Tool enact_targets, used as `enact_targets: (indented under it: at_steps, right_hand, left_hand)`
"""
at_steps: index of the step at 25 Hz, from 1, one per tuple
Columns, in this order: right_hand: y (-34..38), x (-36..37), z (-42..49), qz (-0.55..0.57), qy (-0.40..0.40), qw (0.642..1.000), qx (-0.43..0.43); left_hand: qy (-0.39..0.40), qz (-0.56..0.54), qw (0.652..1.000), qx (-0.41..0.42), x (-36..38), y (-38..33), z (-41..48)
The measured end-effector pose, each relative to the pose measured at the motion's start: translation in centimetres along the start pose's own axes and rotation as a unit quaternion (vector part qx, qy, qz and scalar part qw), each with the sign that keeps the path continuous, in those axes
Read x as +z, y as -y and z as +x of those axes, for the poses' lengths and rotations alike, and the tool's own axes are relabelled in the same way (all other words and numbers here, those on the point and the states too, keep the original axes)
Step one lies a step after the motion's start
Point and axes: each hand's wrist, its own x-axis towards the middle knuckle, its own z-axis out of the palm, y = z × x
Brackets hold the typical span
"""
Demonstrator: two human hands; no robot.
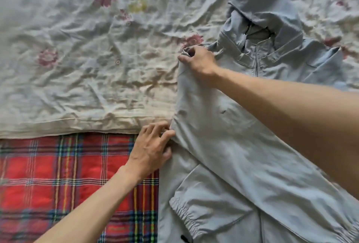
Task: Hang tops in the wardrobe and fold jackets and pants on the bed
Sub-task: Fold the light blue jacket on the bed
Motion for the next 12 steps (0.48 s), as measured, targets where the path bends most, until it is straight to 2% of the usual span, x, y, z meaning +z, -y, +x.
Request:
enact_targets:
  at_steps: [2,5,8,9,12]
  right_hand:
    - [0.6,0.8,1.6,0.000,-0.006,1.000,0.025]
    - [0.5,1.0,2.9,0.024,-0.075,0.996,0.048]
    - [0.6,1.5,3.5,0.151,-0.104,0.983,0.029]
    - [0.5,1.9,3.8,0.161,-0.112,0.980,0.019]
    - [0.4,2.5,3.1,0.091,-0.109,0.989,-0.047]
  left_hand:
    - [-0.059,0.009,0.998,-0.014,0.8,-0.5,0.6]
    - [-0.123,-0.019,0.992,-0.030,0.8,0.1,1.2]
    - [-0.125,-0.078,0.987,-0.058,0.7,0.6,0.8]
    - [-0.121,-0.098,0.984,-0.085,0.7,0.8,0.6]
    - [-0.119,-0.133,0.969,-0.174,0.5,0.9,-0.2]
